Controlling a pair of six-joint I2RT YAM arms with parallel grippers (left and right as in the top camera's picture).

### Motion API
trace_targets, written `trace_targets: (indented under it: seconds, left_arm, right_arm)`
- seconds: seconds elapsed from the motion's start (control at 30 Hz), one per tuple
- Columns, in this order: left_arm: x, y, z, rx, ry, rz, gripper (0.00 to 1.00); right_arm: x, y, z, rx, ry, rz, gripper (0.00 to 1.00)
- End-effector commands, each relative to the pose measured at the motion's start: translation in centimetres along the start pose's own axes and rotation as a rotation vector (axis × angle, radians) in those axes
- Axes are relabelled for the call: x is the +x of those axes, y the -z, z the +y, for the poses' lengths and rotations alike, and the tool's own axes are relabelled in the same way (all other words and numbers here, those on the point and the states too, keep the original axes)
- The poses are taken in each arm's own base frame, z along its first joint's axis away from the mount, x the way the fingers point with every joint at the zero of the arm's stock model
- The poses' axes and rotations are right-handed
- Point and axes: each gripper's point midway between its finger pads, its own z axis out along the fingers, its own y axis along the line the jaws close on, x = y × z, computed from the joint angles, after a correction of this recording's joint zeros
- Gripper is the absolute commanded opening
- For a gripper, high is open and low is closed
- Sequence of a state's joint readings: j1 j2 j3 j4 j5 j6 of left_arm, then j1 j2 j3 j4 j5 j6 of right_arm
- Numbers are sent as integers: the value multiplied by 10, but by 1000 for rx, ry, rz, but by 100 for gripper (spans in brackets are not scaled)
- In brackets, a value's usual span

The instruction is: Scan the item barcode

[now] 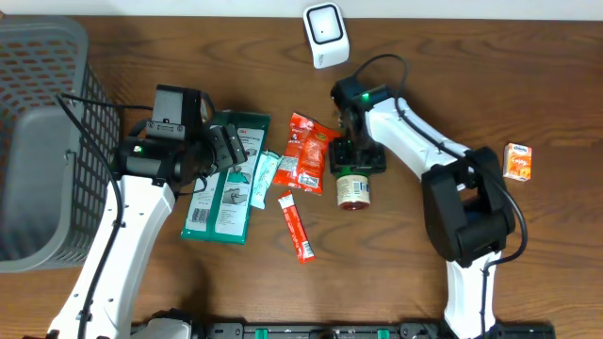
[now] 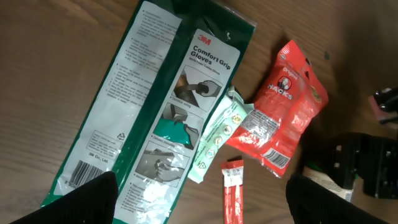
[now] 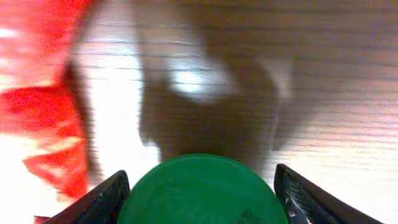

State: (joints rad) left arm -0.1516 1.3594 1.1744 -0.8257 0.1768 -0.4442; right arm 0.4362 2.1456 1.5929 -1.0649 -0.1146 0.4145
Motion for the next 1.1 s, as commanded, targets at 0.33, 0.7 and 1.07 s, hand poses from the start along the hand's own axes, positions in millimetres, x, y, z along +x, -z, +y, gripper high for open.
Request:
trace_targets:
  seconds: [0.33, 0.7, 1.07]
  left_arm:
    - [-6, 5, -1, 1, -6, -24, 87]
    - [-6, 5, -1, 1, -6, -24, 87]
    - [-6, 5, -1, 1, -6, -24, 87]
  right_arm:
    - [8, 18, -8, -57, -16, 44, 99]
    - [0, 32, -18, -104, -63, 32, 99]
    - [-6, 82, -31, -270, -198, 29, 99]
